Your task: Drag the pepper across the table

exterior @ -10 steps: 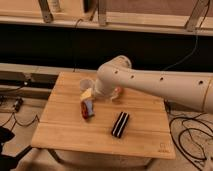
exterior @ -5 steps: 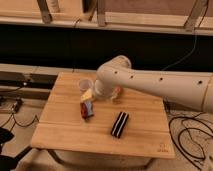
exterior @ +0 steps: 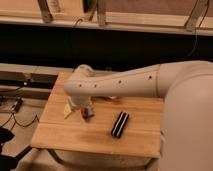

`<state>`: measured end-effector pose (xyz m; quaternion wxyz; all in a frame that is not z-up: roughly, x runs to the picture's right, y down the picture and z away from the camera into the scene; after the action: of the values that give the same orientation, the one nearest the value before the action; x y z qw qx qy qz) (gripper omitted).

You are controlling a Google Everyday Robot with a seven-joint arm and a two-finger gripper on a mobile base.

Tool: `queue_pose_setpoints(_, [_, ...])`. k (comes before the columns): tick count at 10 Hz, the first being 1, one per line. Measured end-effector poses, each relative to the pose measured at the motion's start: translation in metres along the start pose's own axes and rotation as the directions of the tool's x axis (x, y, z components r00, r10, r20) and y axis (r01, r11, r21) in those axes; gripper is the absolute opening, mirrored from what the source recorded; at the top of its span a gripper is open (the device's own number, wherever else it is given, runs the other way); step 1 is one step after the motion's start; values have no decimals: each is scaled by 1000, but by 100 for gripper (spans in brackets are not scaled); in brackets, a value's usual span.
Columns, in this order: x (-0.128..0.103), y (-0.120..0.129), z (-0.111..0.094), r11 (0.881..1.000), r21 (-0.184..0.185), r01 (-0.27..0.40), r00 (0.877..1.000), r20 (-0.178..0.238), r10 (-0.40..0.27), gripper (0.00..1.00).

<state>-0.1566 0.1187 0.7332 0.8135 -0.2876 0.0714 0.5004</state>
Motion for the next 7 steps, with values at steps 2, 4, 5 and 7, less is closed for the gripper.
queue_pose_setpoints(2, [-25, 10, 16, 1000, 18, -7, 1000, 4, 7, 80])
queue_pose_setpoints(4, [-56, 5, 30, 998, 40, -47, 999, 13, 47, 80])
queue_pose_setpoints(5, [-65, 0, 34, 997, 48, -62, 998, 16, 61, 80])
queue_pose_setpoints(7, [-71, -17, 46, 992, 62, -107, 994, 1, 107, 80])
